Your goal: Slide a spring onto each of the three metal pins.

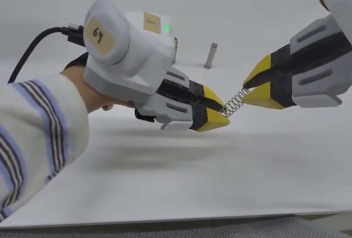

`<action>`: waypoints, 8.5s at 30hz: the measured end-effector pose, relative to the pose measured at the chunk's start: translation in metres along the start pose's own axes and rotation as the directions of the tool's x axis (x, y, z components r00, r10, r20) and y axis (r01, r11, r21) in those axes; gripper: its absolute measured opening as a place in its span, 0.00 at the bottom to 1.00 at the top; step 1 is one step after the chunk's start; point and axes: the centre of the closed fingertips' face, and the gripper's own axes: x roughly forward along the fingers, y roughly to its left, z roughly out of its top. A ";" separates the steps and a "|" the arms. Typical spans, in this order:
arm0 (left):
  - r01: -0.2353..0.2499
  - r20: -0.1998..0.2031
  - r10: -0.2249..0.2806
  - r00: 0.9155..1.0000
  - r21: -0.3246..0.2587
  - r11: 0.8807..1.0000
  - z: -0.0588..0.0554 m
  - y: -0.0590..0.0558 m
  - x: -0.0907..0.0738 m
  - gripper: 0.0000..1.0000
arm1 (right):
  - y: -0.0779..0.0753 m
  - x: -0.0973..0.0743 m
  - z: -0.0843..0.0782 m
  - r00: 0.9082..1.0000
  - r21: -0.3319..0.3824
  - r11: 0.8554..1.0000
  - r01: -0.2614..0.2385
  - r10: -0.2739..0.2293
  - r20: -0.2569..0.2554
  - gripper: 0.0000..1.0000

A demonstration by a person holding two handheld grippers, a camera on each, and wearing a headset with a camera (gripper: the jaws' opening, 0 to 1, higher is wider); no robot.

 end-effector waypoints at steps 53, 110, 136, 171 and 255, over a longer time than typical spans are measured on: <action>0.047 0.039 -0.048 0.998 0.037 0.998 0.010 -0.012 -0.006 0.02 | 0.017 0.002 0.000 0.992 0.059 0.991 -0.120 0.118 0.032 0.10; 0.043 0.046 -0.043 0.998 0.002 0.999 0.006 -0.013 -0.007 0.02 | 0.024 0.018 0.000 0.988 -0.033 0.987 -0.157 0.157 -0.001 0.08; -0.012 0.007 0.012 1.000 -0.039 0.999 -0.006 0.002 -0.017 0.11 | 0.009 0.020 0.004 0.994 -0.035 0.994 -0.108 0.108 -0.007 0.08; -0.309 -0.061 0.303 0.951 -0.147 0.940 -0.037 0.063 -0.062 0.74 | -0.045 -0.006 0.006 0.999 -0.011 0.999 -0.030 0.030 -0.018 0.08; -0.401 -0.130 0.382 0.915 -0.192 0.896 -0.051 0.076 -0.071 0.98 | -0.153 0.072 -0.010 0.959 -0.116 0.981 -0.155 0.122 -0.255 0.08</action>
